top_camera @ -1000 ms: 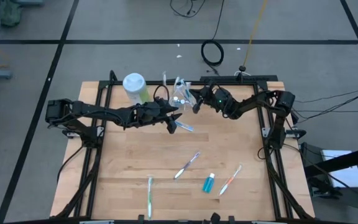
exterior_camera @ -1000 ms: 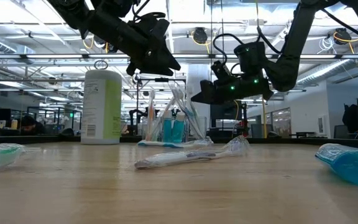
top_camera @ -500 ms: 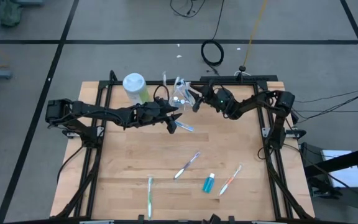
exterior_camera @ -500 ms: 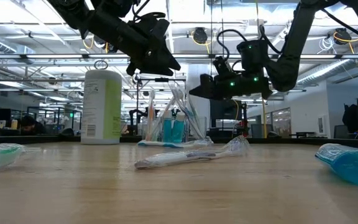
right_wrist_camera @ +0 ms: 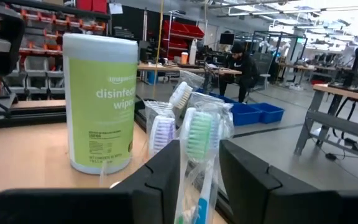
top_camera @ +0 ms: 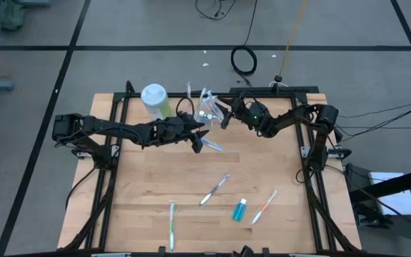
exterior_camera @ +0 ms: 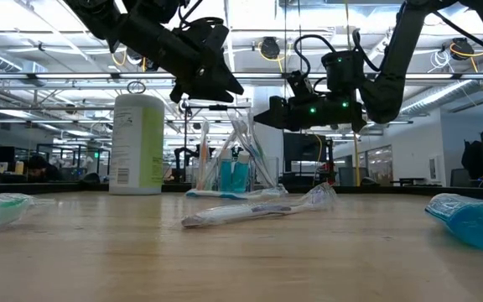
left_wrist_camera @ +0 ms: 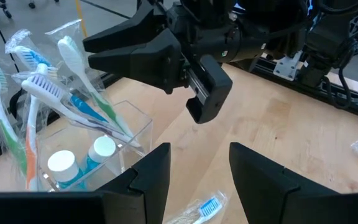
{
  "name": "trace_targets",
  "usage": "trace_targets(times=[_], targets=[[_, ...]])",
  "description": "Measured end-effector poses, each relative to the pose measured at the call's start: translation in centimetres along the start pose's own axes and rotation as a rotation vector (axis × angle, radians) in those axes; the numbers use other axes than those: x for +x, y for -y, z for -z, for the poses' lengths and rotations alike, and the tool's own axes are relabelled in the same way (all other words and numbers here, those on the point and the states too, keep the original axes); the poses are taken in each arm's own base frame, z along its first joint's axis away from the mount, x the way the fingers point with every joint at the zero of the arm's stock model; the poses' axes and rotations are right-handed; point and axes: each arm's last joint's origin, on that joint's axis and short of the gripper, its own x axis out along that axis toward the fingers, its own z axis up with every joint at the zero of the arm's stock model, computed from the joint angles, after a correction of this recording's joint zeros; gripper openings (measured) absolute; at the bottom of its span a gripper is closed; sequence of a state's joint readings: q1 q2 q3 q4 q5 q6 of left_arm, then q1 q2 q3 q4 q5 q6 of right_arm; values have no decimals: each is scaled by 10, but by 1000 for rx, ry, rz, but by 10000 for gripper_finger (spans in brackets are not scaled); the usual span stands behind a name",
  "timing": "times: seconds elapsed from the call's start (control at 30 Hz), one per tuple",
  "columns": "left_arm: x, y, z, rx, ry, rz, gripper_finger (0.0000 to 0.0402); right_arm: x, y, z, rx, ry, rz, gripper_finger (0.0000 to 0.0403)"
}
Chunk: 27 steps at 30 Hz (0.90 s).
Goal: Pick & Place toothbrushing station
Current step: Put the blue toothbrush into the transparent organizer
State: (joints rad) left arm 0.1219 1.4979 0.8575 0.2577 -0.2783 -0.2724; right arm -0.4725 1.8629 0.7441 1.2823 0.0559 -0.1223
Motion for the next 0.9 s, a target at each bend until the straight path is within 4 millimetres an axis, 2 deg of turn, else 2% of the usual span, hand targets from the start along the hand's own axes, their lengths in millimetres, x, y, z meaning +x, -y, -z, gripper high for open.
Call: trace_targets(times=[0.23, 0.37, 0.57, 0.9], targets=[[3, 3, 5, -6, -46, 99, 170, 0, 5, 1, 6, -2, 14, 107], [17, 5, 22, 53, -125, 172, 170, 0, 8, 1, 27, -2, 25, 109], [43, 5, 52, 120, -185, 163, 170, 0, 10, 1, 28, -3, 30, 109], [64, 4, 76, 369, -230, 178, 170, 0, 15, 2, 27, -5, 44, 109]])
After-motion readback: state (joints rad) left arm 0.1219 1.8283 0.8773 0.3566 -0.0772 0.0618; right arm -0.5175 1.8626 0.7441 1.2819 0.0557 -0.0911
